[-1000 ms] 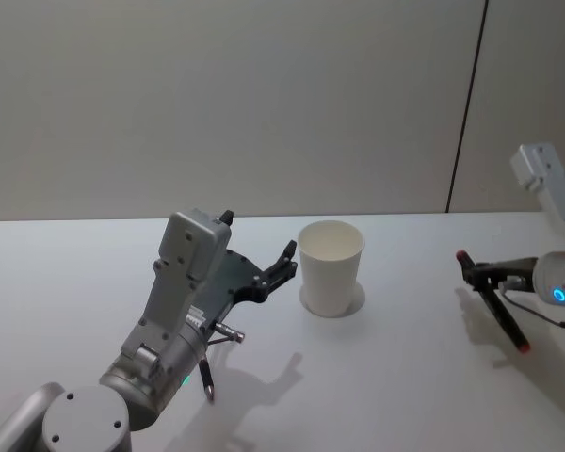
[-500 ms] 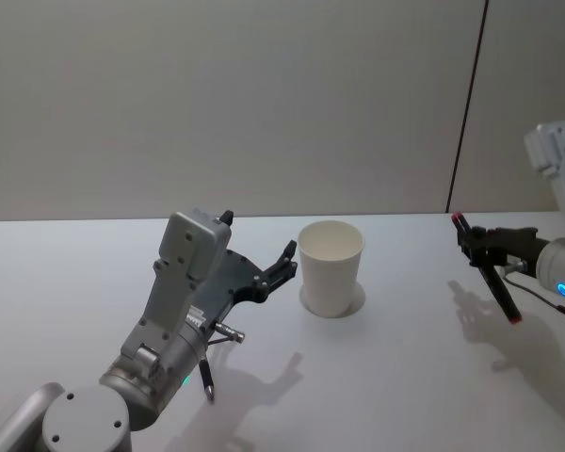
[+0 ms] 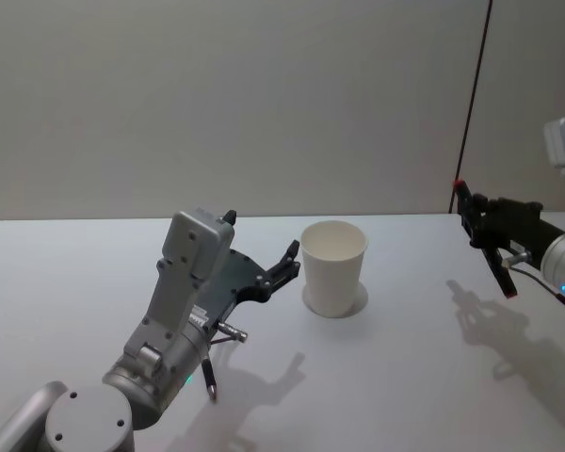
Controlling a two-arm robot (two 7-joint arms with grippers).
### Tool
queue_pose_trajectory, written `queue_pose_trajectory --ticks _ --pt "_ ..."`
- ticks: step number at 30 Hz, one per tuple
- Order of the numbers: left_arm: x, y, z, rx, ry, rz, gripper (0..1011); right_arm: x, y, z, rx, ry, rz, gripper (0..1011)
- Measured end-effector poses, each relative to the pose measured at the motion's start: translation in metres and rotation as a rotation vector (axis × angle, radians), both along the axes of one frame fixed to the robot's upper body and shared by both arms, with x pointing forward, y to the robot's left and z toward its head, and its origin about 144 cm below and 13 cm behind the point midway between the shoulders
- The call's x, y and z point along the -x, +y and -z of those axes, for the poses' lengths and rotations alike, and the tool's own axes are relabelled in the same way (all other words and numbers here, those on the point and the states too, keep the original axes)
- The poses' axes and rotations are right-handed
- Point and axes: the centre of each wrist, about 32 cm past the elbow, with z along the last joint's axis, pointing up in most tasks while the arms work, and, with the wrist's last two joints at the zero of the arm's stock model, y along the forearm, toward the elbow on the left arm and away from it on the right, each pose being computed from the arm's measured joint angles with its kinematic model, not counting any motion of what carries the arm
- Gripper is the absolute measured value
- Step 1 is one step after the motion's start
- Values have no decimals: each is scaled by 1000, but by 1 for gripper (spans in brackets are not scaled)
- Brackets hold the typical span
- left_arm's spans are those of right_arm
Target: Place the pen into the pen holder.
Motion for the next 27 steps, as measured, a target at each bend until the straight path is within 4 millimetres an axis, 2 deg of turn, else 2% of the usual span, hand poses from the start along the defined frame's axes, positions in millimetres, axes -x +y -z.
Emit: queue_pose_trajectory --ticks 16,27 --pt "0 0 0 0 0 0 1004 12 9 14 -17 -254 -38 177" --pt "0 0 0 0 0 0 1004 14 21 31 -42 -438 -69 177"
